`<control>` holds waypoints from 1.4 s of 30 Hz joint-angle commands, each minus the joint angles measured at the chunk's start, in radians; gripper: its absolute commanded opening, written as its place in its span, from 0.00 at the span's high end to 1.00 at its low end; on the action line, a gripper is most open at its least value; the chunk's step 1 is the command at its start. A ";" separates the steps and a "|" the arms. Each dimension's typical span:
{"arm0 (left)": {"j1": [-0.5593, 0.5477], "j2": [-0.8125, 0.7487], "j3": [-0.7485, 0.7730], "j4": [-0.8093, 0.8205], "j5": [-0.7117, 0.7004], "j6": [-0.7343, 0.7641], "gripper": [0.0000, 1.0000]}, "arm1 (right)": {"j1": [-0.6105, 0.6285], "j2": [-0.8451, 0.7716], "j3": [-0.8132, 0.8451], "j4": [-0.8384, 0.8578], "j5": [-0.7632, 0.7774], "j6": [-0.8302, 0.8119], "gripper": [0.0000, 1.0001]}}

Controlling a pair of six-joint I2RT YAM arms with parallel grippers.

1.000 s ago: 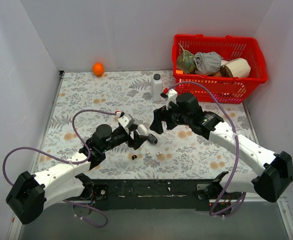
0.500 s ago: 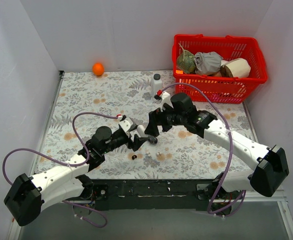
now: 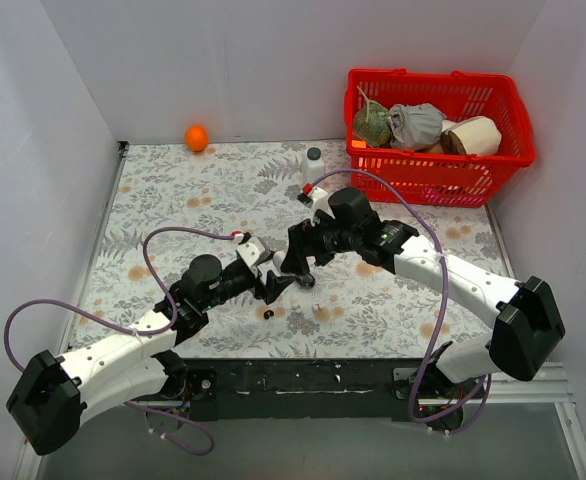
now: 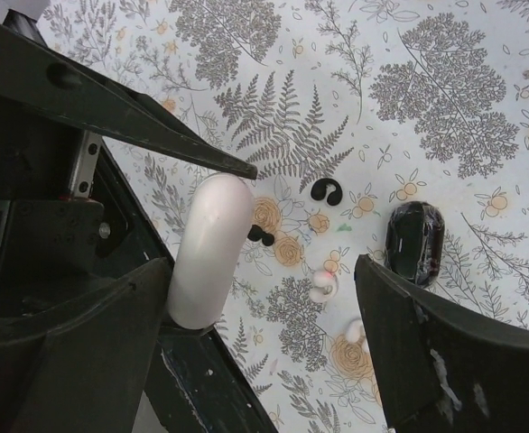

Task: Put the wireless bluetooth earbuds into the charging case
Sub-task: Open the charging case.

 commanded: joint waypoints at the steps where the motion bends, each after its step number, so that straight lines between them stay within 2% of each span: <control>1: -0.005 -0.028 0.005 0.010 0.010 0.008 1.00 | 0.004 0.003 0.033 0.016 0.021 0.013 0.10; 32: -0.007 -0.058 -0.025 0.000 -0.026 0.011 1.00 | -0.021 -0.066 -0.004 0.041 0.085 0.042 0.13; 42: -0.007 -0.054 -0.025 0.001 -0.033 0.008 1.00 | -0.021 -0.084 0.013 0.064 0.052 0.034 0.13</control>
